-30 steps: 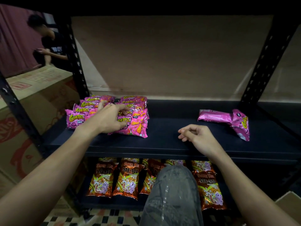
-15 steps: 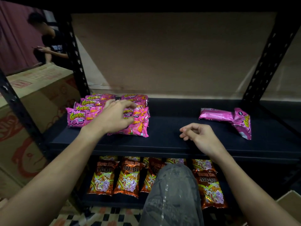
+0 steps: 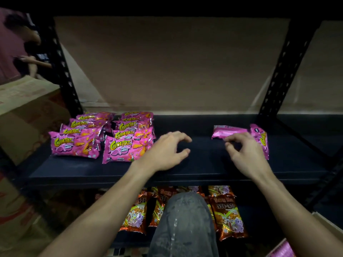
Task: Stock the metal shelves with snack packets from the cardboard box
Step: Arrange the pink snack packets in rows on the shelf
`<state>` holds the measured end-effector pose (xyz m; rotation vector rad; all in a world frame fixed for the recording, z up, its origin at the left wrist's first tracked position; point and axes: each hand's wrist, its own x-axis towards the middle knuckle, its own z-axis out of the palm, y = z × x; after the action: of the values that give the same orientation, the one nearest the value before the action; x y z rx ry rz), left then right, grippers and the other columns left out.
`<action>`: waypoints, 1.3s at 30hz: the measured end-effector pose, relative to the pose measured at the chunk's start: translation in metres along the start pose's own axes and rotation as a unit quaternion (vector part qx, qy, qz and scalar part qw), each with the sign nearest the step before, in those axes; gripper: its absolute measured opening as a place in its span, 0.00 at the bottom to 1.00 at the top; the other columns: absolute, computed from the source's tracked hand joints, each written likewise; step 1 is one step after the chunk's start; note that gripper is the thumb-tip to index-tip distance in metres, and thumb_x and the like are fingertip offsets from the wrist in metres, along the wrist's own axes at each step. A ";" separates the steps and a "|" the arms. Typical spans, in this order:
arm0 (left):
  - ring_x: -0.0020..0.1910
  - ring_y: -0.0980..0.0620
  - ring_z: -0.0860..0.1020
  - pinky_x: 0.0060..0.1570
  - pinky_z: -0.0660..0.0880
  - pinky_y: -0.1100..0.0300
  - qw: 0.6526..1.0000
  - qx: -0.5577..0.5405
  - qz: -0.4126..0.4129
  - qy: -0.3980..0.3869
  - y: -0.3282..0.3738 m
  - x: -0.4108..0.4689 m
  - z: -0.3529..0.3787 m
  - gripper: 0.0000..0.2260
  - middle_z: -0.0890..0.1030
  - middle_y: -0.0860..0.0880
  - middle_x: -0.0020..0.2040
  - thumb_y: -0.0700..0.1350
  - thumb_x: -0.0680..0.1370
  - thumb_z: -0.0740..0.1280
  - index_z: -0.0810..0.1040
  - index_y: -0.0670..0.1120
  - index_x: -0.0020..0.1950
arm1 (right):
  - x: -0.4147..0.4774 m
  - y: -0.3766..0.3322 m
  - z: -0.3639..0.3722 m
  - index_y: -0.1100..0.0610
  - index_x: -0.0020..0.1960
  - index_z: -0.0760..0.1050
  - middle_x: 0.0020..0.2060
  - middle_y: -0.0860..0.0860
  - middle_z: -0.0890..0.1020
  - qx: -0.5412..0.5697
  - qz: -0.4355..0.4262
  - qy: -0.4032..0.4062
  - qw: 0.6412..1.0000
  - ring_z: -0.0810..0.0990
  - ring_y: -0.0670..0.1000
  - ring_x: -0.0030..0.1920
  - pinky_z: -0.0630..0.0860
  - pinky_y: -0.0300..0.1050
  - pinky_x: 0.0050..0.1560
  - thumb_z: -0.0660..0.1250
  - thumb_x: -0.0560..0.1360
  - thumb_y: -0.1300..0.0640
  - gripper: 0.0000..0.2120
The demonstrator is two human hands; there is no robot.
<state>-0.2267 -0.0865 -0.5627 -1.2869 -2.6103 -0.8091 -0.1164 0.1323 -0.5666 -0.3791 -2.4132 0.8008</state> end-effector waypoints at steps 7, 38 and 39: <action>0.63 0.54 0.74 0.66 0.70 0.53 0.998 -0.014 0.014 -0.065 0.023 0.034 0.039 0.16 0.76 0.53 0.62 0.50 0.78 0.68 0.76 0.49 0.66 | 0.022 0.026 -0.019 0.52 0.73 0.68 0.73 0.60 0.64 -0.163 0.111 0.051 0.979 0.61 0.65 0.71 0.59 0.61 0.70 0.71 0.74 0.52 0.29; 0.53 0.41 0.80 0.56 0.72 0.49 0.986 0.143 -0.067 0.047 0.017 0.104 0.041 0.21 0.82 0.43 0.54 0.46 0.79 0.68 0.65 0.44 0.69 | 0.029 0.036 0.012 0.56 0.75 0.65 0.78 0.52 0.60 -0.088 0.056 -0.033 0.994 0.61 0.56 0.75 0.62 0.54 0.75 0.71 0.75 0.59 0.30; 0.52 0.40 0.80 0.50 0.72 0.50 0.987 0.139 -0.066 0.045 0.017 0.103 0.037 0.18 0.82 0.43 0.53 0.46 0.79 0.68 0.67 0.45 0.66 | 0.029 0.036 0.012 0.55 0.75 0.65 0.78 0.52 0.60 -0.096 0.050 -0.037 0.993 0.61 0.56 0.75 0.62 0.54 0.74 0.71 0.75 0.59 0.31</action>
<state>-0.2745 0.0132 -0.5527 -0.9884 -2.6406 -0.4817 -0.1436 0.1671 -0.5848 -0.5588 -2.5657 0.6372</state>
